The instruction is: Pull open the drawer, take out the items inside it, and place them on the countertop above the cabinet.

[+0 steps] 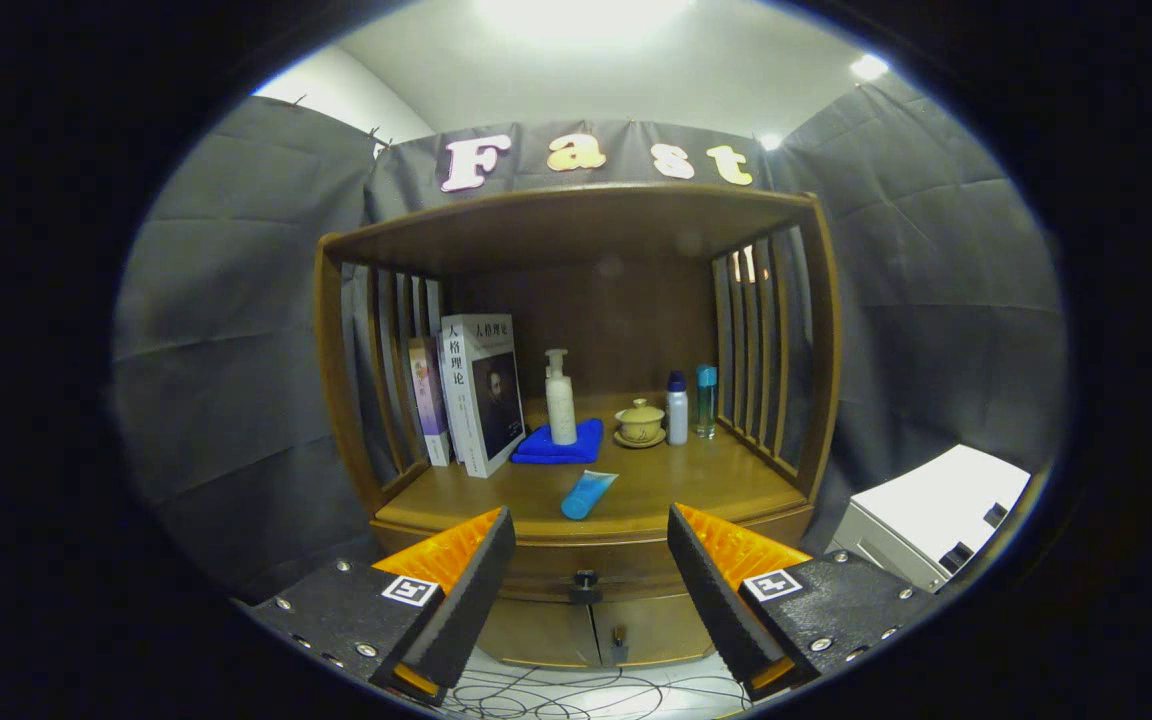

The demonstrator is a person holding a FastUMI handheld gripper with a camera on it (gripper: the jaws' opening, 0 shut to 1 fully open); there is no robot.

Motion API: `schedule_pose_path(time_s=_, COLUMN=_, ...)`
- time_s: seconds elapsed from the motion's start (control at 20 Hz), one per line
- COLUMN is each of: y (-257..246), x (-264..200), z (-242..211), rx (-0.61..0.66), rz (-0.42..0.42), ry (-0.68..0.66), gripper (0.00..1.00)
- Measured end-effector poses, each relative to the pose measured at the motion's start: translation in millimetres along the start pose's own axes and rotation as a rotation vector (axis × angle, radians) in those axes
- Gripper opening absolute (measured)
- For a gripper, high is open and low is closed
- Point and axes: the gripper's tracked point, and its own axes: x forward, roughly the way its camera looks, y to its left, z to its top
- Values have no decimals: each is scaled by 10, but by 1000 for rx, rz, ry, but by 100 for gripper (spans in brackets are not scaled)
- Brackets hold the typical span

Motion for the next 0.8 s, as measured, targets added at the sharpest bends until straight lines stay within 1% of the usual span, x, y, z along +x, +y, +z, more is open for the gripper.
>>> schedule_pose_path(time_s=0.25, y=-20, x=-380, z=123, rx=6, rz=-6, ry=-50, gripper=95)
schedule_pose_path(time_s=0.4, y=-46, x=-567, z=88, rx=18, rz=-22, ry=-36, gripper=95)
schedule_pose_path(time_s=0.8, y=-123, x=-872, z=-102, rx=20, rz=-21, ry=-9, gripper=95)
